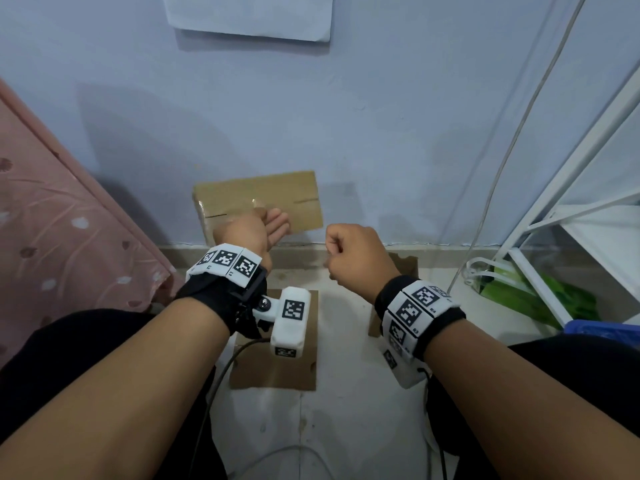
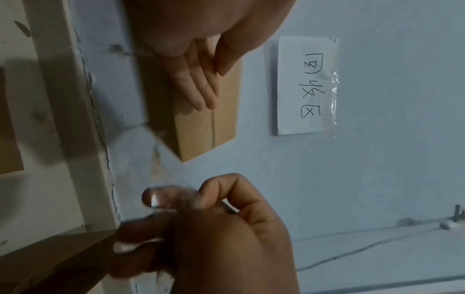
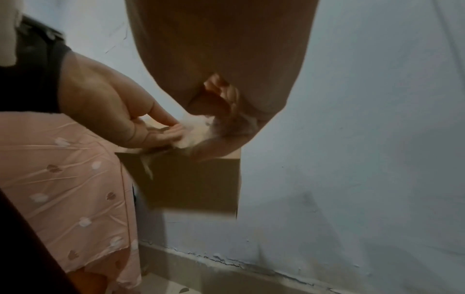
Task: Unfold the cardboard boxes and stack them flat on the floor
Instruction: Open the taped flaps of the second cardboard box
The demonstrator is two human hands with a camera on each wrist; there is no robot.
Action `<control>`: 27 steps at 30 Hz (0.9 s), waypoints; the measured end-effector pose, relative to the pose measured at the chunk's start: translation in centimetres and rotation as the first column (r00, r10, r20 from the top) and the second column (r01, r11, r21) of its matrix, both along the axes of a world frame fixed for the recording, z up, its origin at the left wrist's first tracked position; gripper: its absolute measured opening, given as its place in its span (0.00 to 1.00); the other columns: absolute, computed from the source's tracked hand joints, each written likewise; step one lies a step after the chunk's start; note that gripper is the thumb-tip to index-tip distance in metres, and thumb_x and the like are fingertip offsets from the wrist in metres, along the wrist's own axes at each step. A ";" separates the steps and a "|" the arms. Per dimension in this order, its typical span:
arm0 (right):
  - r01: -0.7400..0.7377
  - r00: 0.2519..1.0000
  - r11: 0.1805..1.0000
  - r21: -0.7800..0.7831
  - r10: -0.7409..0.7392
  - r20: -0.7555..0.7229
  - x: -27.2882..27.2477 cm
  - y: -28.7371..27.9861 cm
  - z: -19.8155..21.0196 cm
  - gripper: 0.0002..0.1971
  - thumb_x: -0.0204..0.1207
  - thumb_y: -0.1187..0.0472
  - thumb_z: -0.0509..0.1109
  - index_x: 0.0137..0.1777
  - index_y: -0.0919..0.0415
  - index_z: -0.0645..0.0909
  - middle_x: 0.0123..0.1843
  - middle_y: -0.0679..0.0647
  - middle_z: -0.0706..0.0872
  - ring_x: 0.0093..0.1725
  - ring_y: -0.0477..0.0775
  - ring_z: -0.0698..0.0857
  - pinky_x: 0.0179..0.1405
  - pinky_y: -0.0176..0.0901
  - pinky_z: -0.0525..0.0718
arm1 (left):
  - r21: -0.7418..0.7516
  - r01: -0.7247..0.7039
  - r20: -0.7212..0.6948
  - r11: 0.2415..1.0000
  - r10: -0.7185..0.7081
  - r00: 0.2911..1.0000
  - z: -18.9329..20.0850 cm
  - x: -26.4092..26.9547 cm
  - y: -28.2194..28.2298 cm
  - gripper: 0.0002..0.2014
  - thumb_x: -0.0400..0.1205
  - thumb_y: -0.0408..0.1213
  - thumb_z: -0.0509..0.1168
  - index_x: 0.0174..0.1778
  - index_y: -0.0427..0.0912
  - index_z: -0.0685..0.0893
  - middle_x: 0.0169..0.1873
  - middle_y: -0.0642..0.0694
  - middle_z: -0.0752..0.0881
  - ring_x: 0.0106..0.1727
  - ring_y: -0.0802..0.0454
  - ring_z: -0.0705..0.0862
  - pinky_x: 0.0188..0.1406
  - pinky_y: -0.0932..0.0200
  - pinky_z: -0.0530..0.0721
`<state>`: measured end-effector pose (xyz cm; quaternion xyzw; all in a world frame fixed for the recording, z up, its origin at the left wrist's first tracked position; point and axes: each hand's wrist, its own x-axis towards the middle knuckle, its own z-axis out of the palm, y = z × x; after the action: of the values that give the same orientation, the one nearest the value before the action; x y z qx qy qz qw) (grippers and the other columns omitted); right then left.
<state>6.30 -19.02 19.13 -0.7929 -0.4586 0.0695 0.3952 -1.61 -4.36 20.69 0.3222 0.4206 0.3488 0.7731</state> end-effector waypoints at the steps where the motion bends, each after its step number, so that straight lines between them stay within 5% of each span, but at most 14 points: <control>1: 0.022 1.000 1.000 -0.014 -0.022 0.008 0.1 0.0 0.0 0.05 0.60 0.76 0.59 0.30 0.66 0.72 0.28 0.65 0.78 0.36 0.70 0.85 0.32 0.60 0.83 | -0.011 0.018 -0.019 1.000 -0.019 1.000 0.0 0.0 -0.1 0.12 0.91 0.30 0.58 0.48 0.27 0.82 0.49 0.40 0.89 0.41 0.47 0.89 0.46 0.54 0.92; 6: 0.090 0.995 0.991 -0.098 -0.085 0.061 0.4 0.5 -0.3 0.08 0.63 0.73 0.61 0.29 0.65 0.79 0.28 0.60 0.82 0.33 0.63 0.81 0.34 0.56 0.84 | 0.002 -0.056 -0.120 0.998 0.056 0.991 -0.3 -0.2 -0.6 0.05 0.86 0.29 0.61 0.47 0.32 0.81 0.35 0.40 0.86 0.31 0.48 0.87 0.25 0.58 0.90; 10: 0.086 0.996 0.985 -0.152 -0.084 0.019 0.2 0.4 -0.4 0.08 0.61 0.66 0.57 0.29 0.69 0.77 0.28 0.67 0.75 0.27 0.58 0.71 0.28 0.57 0.78 | 0.008 -0.011 -0.150 1.000 0.012 0.989 -0.5 -0.3 -1.4 0.05 0.84 0.31 0.62 0.44 0.35 0.81 0.29 0.44 0.83 0.30 0.49 0.87 0.32 0.58 0.91; 13: 0.101 0.994 0.974 -0.205 -0.108 -0.020 0.0 0.4 0.1 0.07 0.58 0.64 0.56 0.26 0.67 0.71 0.26 0.59 0.67 0.29 0.56 0.67 0.30 0.49 0.68 | 0.055 0.013 -0.173 0.998 -0.003 0.985 -0.5 -0.3 -2.1 0.06 0.84 0.31 0.63 0.42 0.35 0.81 0.27 0.45 0.81 0.31 0.49 0.87 0.35 0.57 0.92; 16: 0.098 0.991 0.963 -0.250 -0.119 -0.067 0.1 0.3 0.1 0.12 0.62 0.62 0.56 0.33 0.70 0.78 0.28 0.61 0.76 0.31 0.62 0.75 0.32 0.50 0.76 | 0.084 0.019 -0.177 0.996 -0.003 0.984 -0.4 -0.3 -2.2 0.06 0.82 0.32 0.62 0.40 0.36 0.80 0.26 0.45 0.80 0.31 0.48 0.87 0.37 0.55 0.91; 19: 0.051 0.990 0.965 -0.258 -0.082 -0.111 0.1 0.0 0.1 0.12 0.70 0.70 0.59 0.38 0.64 0.85 0.33 0.56 0.86 0.36 0.59 0.85 0.40 0.51 0.87 | 0.108 0.027 -0.173 0.994 -0.008 0.985 -0.2 -0.4 -2.3 0.06 0.81 0.33 0.62 0.38 0.37 0.80 0.27 0.45 0.79 0.31 0.48 0.86 0.39 0.54 0.91; 24: 0.014 0.975 0.973 -0.232 -0.064 -0.213 -0.4 0.0 0.8 0.15 0.62 0.75 0.60 0.26 0.63 0.87 0.26 0.59 0.85 0.25 0.48 0.81 0.28 0.41 0.80 | 0.127 0.037 -0.168 0.991 -0.015 0.986 0.2 -0.4 -2.3 0.10 0.81 0.42 0.64 0.37 0.41 0.78 0.24 0.48 0.79 0.29 0.48 0.85 0.41 0.53 0.90; 27: -0.023 0.969 0.954 -0.297 -0.052 -0.241 -0.5 0.3 1.4 0.09 0.65 0.76 0.65 0.31 0.72 0.86 0.28 0.58 0.81 0.29 0.51 0.78 0.34 0.42 0.77 | 0.120 0.035 -0.185 0.992 -0.012 0.983 0.2 -0.3 -2.1 0.11 0.81 0.42 0.65 0.36 0.41 0.79 0.23 0.48 0.79 0.28 0.48 0.85 0.42 0.53 0.90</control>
<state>5.83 -18.72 20.56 -0.8319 -0.3843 0.2328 0.3256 -1.91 -6.47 20.88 0.4048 0.4642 0.3334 0.7138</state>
